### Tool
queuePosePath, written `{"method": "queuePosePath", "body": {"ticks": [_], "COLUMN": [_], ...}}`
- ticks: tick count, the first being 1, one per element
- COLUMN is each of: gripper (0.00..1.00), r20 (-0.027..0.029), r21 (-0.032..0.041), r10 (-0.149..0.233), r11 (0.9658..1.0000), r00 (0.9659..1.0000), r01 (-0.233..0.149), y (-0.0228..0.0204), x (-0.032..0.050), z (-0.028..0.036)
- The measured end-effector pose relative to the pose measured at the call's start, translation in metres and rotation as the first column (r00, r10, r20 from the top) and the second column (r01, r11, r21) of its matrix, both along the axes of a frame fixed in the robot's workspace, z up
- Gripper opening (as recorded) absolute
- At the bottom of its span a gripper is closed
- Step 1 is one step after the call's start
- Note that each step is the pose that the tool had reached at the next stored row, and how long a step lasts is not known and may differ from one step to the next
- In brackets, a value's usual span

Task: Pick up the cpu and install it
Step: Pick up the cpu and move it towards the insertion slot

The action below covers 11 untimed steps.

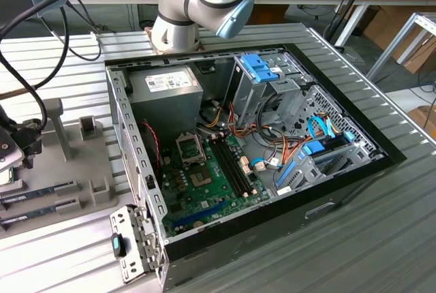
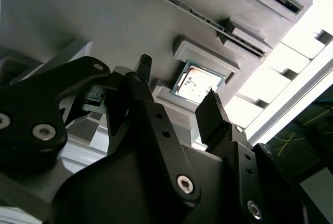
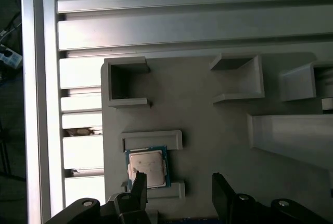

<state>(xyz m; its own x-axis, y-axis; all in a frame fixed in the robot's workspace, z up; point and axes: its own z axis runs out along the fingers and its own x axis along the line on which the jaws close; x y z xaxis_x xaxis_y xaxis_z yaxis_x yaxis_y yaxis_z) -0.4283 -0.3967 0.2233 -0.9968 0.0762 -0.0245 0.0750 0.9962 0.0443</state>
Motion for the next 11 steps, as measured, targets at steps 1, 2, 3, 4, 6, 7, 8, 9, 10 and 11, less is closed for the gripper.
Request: {"method": "queuePosePath", "body": {"ticks": [1,2,3,4,6,7,8,9,10,11], "gripper": [0.62,0.62,0.62,0.62,0.62,0.62,0.62,0.62,0.62,0.62], "r20": [0.0,-0.0001,0.0,0.0,0.0,0.0,-0.0001,0.0,0.0,0.0], "r21": [0.0,0.0,0.0,0.0,0.0,0.0,0.0,0.0,0.0,0.0], "r10": [0.0,0.0,0.0,0.0,0.0,0.0,0.0,0.0,0.0,0.0], "r11": [1.0,1.0,1.0,1.0,1.0,1.0,1.0,1.0,1.0,1.0], "r00": [1.0,1.0,1.0,1.0,1.0,1.0,1.0,1.0,1.0,1.0], "r01": [0.0,0.0,0.0,0.0,0.0,0.0,0.0,0.0,0.0,0.0], "y": [0.0,0.0,0.0,0.0,0.0,0.0,0.0,0.0,0.0,0.0], "x": [0.0,0.0,0.0,0.0,0.0,0.0,0.0,0.0,0.0,0.0], "z": [-0.0003,-0.0008,-0.001,-0.0012,-0.0016,-0.0018,-0.002,-0.0023,-0.0025,-0.003]}}
